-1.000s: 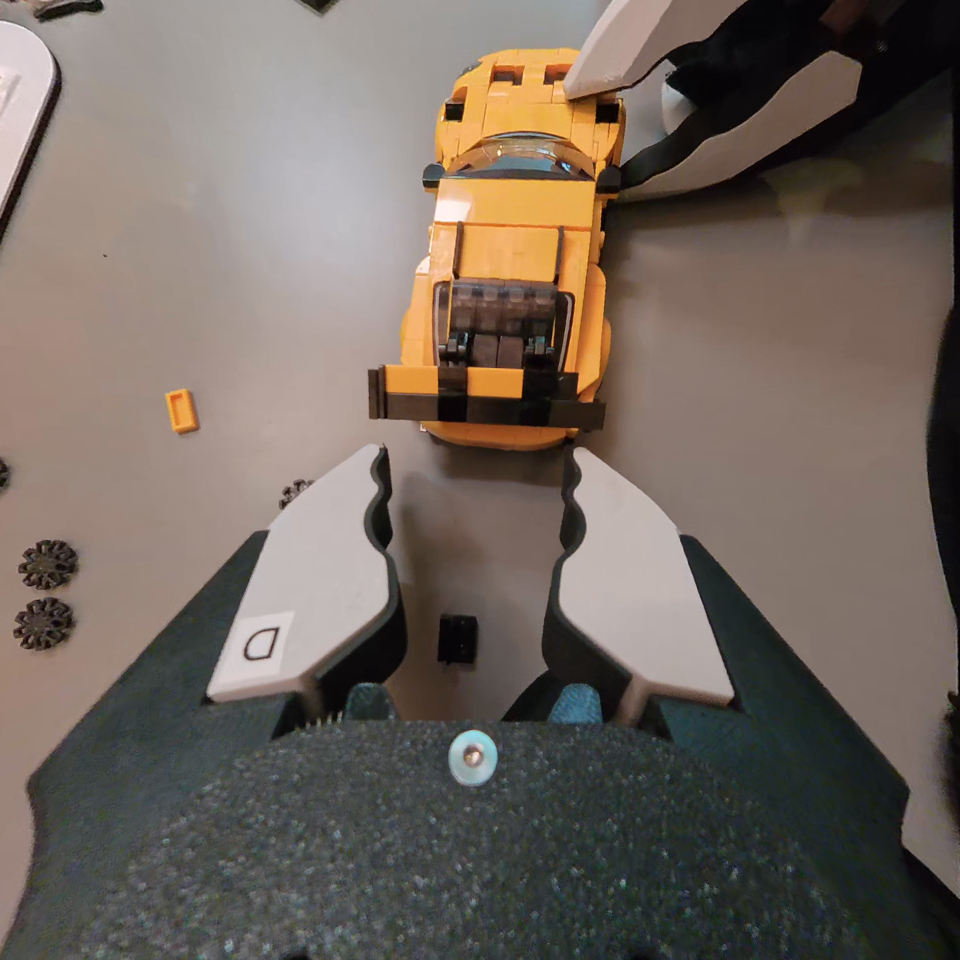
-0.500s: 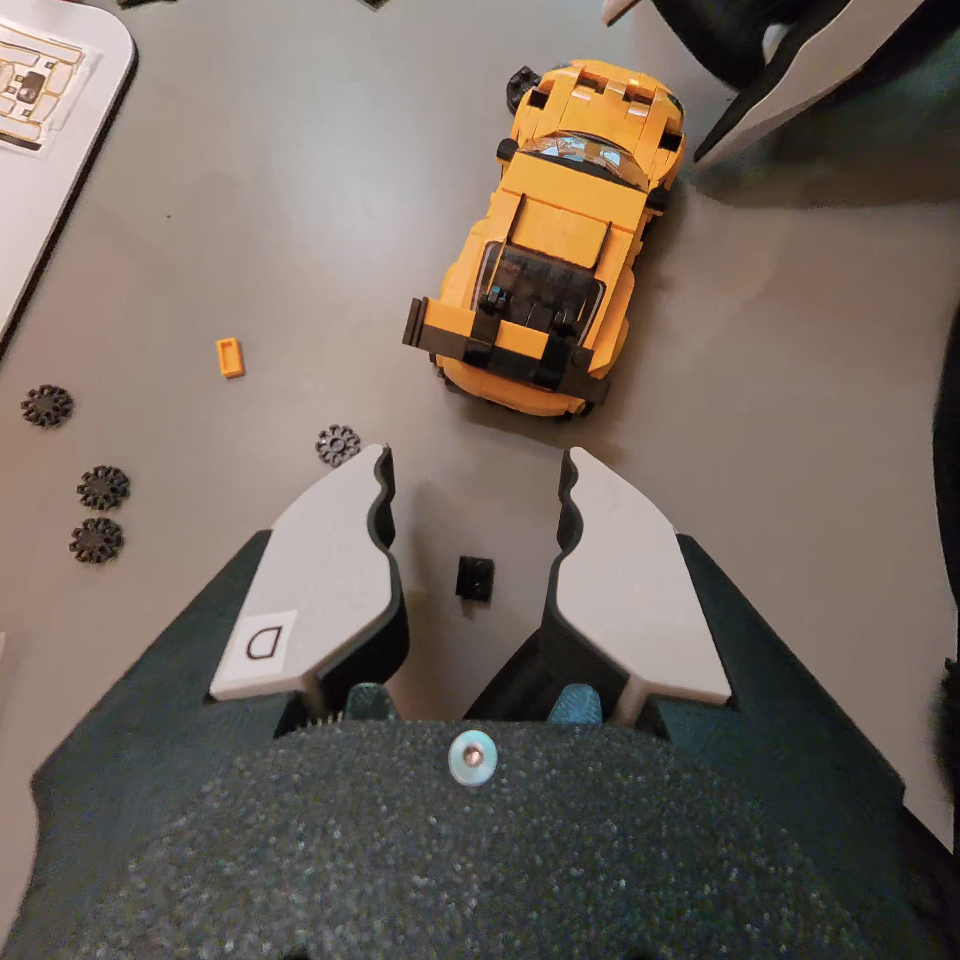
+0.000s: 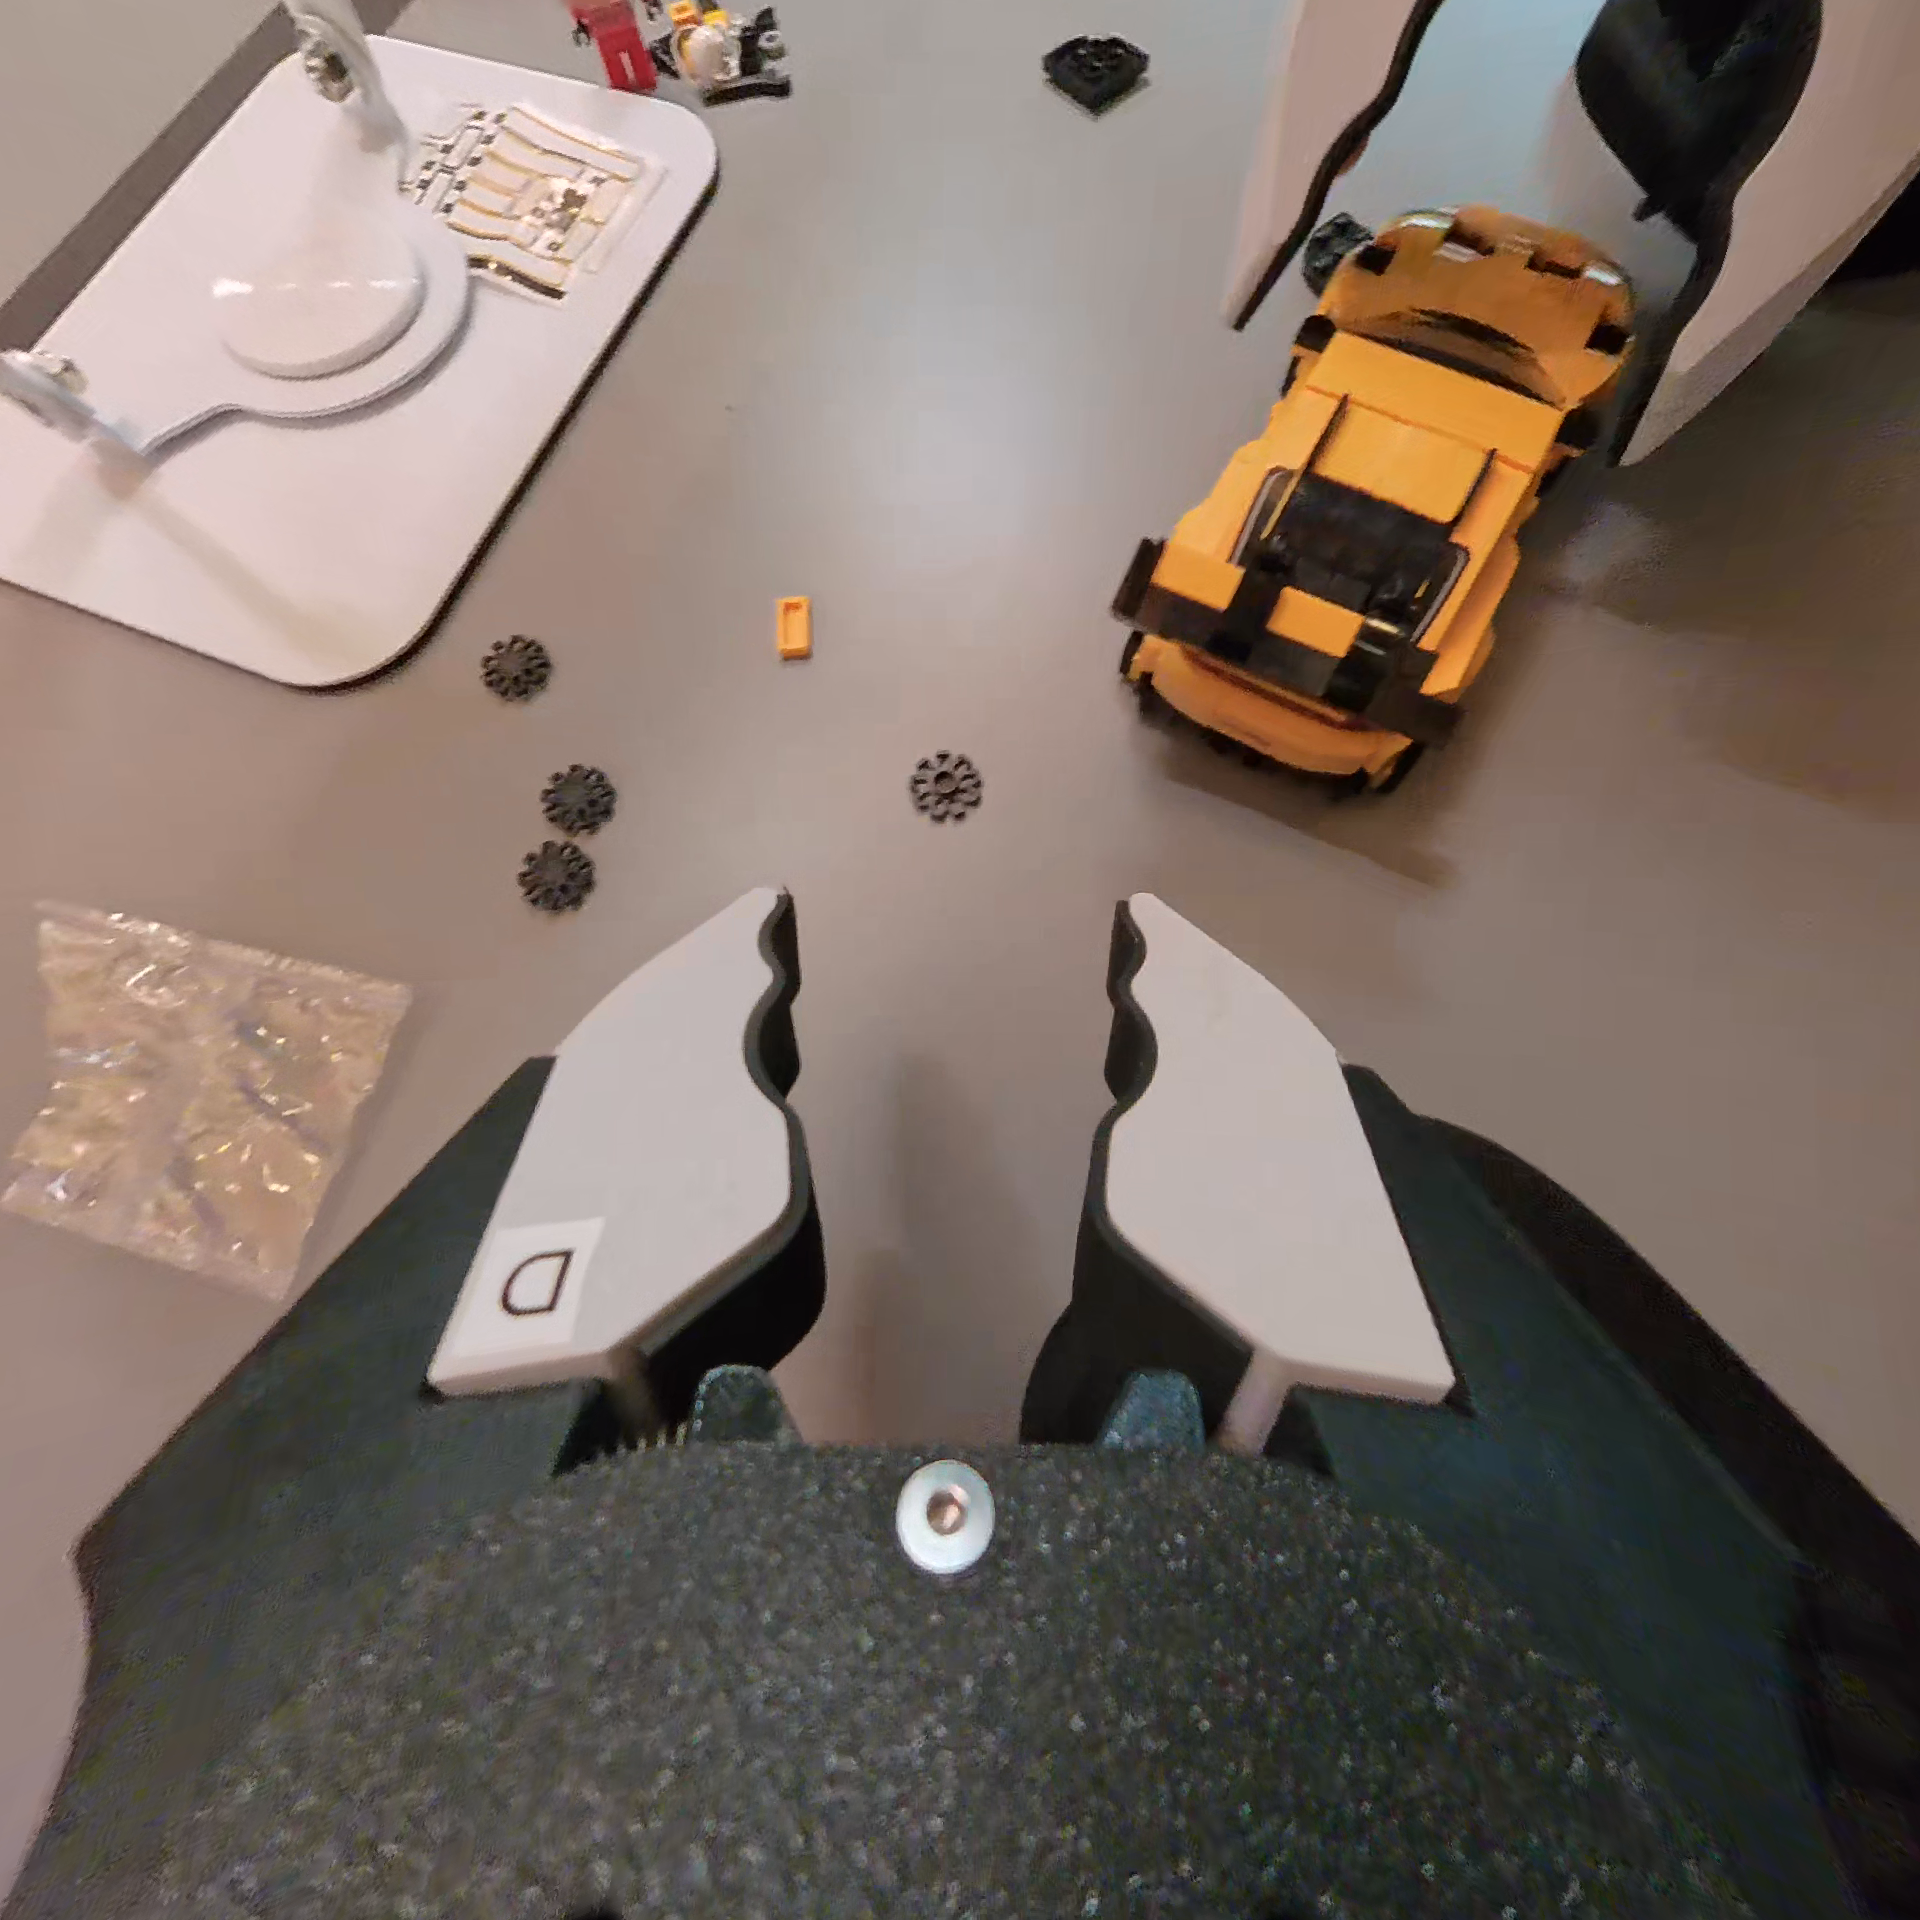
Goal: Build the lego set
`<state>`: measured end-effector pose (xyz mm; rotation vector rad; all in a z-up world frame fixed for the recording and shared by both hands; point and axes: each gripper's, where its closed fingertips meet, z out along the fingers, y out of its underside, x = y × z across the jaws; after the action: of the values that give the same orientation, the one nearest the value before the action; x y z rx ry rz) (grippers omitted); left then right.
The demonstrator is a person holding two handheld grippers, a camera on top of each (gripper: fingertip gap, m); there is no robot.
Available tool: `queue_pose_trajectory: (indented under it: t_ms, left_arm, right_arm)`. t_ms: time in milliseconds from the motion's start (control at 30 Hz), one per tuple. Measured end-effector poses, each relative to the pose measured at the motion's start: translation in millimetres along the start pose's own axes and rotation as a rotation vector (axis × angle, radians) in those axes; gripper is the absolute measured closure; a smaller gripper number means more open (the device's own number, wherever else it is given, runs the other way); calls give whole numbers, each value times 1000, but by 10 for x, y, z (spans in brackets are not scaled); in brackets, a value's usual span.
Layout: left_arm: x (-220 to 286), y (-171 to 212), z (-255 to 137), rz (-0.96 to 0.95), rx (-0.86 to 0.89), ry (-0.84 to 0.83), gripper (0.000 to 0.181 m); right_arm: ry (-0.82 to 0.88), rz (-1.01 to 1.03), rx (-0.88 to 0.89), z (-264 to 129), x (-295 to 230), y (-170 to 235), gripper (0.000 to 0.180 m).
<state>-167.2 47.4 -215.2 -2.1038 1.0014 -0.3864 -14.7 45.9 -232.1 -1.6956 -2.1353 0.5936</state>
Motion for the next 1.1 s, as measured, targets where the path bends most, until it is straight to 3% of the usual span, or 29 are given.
queue_pose_trajectory:
  t_ms: [133,367,1100]
  left_arm:
    - [-186,24,-82,-30,18,-44,127]
    - [-388,18,-34,-59,30,-58,135]
    - [-234,56,210,28,-19,26,136]
  right_arm:
    - [-53,21,0,52,-43,-10,107]
    - [-19,72,26,51,-43,-20,108]
    - [22,168,61,35,-39,13,108]
